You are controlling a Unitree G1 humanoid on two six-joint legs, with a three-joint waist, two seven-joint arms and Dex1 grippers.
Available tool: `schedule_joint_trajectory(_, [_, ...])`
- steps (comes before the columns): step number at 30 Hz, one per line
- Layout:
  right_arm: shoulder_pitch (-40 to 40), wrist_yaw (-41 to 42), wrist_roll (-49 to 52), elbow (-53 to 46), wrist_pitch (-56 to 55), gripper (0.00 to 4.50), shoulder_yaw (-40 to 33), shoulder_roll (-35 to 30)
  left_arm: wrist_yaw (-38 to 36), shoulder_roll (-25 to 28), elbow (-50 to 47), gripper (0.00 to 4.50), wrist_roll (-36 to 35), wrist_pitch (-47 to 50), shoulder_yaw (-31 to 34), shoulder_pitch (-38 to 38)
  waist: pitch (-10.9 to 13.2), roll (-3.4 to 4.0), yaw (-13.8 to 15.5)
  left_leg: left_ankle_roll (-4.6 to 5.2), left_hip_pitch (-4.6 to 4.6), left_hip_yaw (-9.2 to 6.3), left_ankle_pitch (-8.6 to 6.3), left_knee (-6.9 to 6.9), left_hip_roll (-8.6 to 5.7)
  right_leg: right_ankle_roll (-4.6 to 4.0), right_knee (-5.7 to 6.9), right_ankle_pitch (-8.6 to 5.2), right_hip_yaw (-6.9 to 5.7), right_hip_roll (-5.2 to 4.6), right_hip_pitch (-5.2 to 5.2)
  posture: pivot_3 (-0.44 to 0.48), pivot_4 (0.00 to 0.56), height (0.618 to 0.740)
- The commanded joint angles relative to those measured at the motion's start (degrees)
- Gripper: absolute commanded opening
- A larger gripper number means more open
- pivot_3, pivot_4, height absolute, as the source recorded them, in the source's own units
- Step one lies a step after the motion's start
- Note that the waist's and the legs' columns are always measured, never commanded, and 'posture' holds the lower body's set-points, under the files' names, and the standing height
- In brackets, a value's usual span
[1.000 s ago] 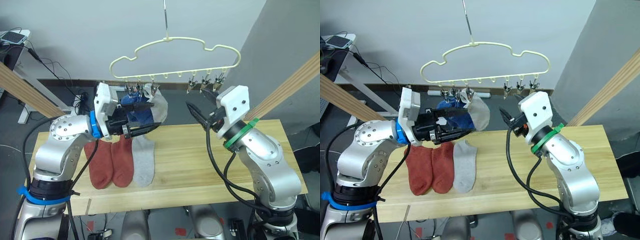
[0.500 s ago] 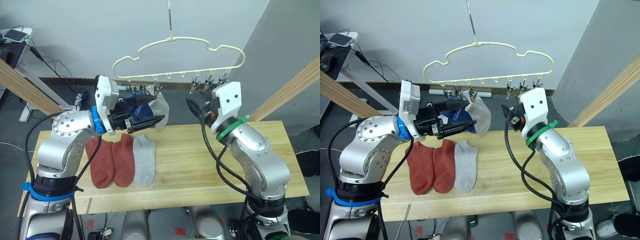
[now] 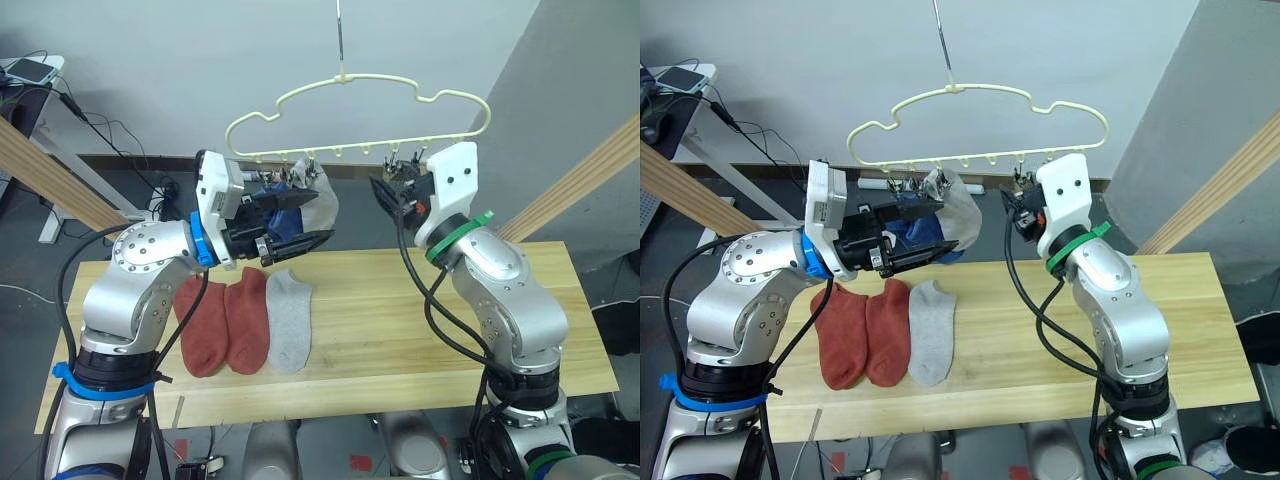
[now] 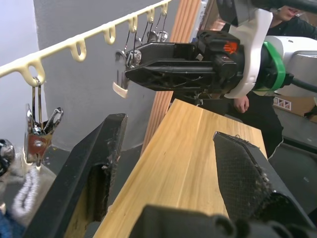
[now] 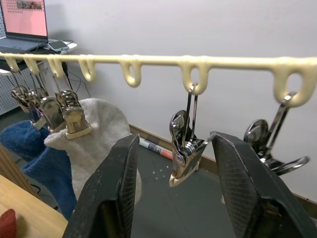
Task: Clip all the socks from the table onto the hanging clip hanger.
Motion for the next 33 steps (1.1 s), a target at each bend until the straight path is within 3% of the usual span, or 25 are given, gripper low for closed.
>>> schedule_joint_trajectory(1, [-1.5,0.3,1.0,-0.5,-1.9,2.37,0.5,0.4,0.0,-0.2,-1.9,3.14,0.1,-1.1,-0.2,0.5,0.0,0.00,0.0,0.00,0.00,0.00,0.00,0.00,0.00,0.00,0.01,0.00,0.00,0.00,0.00,-0.248,0.321,0.732])
schedule_joint_trajectory(28, [-3.8,-0.4,1.2,4.3,-6.1,2.37,1.1,3.1,0.6,-0.8,-1.8,3.14,1.2,-1.6,-0.5,2.1,0.0,0.00,0.0,0.01,0.01,-0.05,0.00,0.42,-0.01,-0.01,0.57,0.00,-0.01,0.01,-0.02,-0.243,0.321,0.732])
schedule_joint_trajectory(31, [-3.8,-0.6,1.3,4.5,-6.2,1.81,1.0,3.2,0.9,-0.9,-1.7,3.14,1.5,-1.8,-0.4,2.4,0.0,0.00,0.0,0.01,0.00,-0.05,0.00,0.54,-0.01,0.00,0.69,0.00,0.00,0.01,-0.03,-0.242,0.320,0.732])
schedule_joint_trajectory(33, [-3.8,-0.7,1.3,4.6,-6.3,1.17,0.9,3.2,1.4,-1.1,-1.7,3.14,1.6,-1.7,-0.4,2.6,0.0,0.00,0.0,0.01,0.01,-0.06,0.00,0.60,-0.02,0.00,0.75,0.00,0.00,0.01,-0.03,-0.243,0.320,0.732])
